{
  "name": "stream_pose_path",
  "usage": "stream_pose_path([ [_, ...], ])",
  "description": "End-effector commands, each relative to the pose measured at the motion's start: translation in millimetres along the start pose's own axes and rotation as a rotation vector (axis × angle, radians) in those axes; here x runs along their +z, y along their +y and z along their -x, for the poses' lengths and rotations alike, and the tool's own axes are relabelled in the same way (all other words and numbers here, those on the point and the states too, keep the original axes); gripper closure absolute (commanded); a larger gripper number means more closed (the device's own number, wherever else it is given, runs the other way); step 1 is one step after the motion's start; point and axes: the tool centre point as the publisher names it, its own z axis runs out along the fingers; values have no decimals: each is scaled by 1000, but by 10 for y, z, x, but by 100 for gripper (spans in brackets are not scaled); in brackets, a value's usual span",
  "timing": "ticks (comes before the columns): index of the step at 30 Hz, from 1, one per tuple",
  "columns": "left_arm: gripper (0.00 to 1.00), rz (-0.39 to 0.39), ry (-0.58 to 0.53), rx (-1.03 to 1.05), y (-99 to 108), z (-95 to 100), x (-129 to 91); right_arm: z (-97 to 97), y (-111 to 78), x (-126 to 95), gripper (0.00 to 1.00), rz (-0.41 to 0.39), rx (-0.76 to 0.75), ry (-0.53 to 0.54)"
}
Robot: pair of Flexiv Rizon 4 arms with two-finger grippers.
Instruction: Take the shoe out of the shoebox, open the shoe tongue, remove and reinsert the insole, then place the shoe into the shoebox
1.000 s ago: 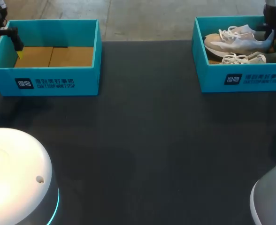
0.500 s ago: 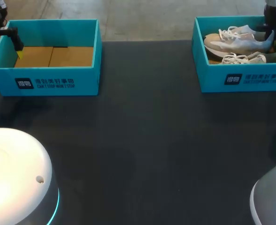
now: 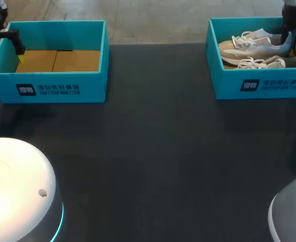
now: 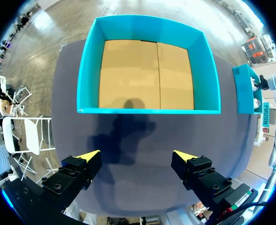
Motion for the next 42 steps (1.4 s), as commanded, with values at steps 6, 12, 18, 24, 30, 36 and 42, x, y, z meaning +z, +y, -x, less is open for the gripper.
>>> stream_pose_path([
  [6,0,0,-2,0,4,2,-3,15,47,-95,64,-114,-2,-4],
  [12,0,0,-2,0,4,2,-3,1,32,-62,57,-124,-11,0],
  [18,0,0,-2,0,4,2,-3,-12,25,-56,55,-128,-14,3],
  [24,0,0,-2,0,4,2,-3,-20,10,-108,51,-123,-18,3],
  [30,0,0,-2,0,4,2,-3,-22,0,-171,38,-114,-22,2],
  [36,0,0,-2,0,4,2,-3,-20,-9,-253,10,-98,-23,3],
  [42,0,0,-2,0,4,2,-3,-8,-21,-374,16,-87,-30,1],
])
